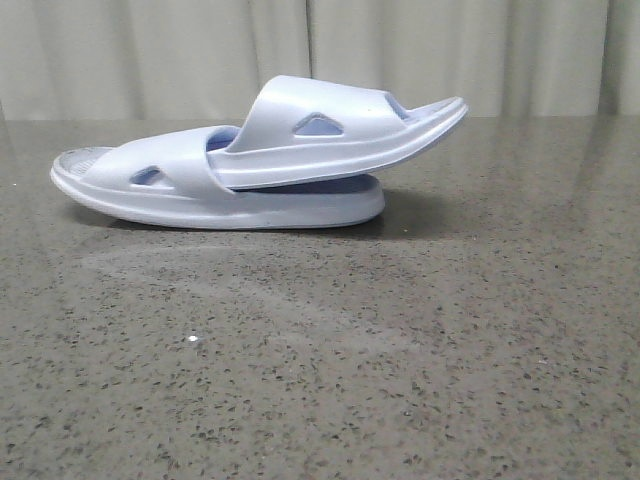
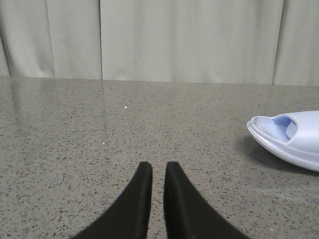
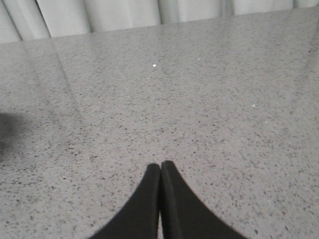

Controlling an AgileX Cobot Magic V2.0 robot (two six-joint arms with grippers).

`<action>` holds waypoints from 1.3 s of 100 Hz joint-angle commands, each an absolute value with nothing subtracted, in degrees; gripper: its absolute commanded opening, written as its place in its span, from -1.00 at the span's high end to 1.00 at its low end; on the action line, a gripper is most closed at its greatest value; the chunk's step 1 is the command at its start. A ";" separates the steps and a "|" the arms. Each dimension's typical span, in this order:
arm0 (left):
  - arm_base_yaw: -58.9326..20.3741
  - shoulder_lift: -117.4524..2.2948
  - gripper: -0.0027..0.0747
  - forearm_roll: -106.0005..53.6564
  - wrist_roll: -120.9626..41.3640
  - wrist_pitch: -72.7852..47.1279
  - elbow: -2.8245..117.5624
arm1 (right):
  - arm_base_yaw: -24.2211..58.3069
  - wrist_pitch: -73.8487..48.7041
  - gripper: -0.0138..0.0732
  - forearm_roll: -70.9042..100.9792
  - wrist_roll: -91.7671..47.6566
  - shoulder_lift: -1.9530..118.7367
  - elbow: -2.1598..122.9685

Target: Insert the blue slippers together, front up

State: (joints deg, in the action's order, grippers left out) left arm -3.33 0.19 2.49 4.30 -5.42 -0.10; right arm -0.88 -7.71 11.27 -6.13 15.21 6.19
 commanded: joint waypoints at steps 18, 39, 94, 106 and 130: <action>-3.27 1.98 0.89 2.37 4.26 -1.63 -0.73 | 1.03 0.00 0.86 6.44 -3.60 4.02 -1.85; -3.27 1.98 0.89 2.37 4.26 -1.63 -0.73 | 0.92 -3.51 0.86 4.13 -3.60 -1.75 -1.86; -3.27 1.98 0.89 2.37 4.26 -1.63 -0.73 | 0.92 -5.46 0.86 3.72 -3.60 -1.75 -1.86; -3.27 1.98 0.89 2.37 4.26 -1.63 -0.73 | 0.92 -5.46 0.86 3.72 -3.60 -1.75 -1.86; -3.27 1.98 0.89 2.37 4.26 -1.63 -0.73 | 0.92 -5.46 0.86 3.72 -3.60 -1.75 -1.86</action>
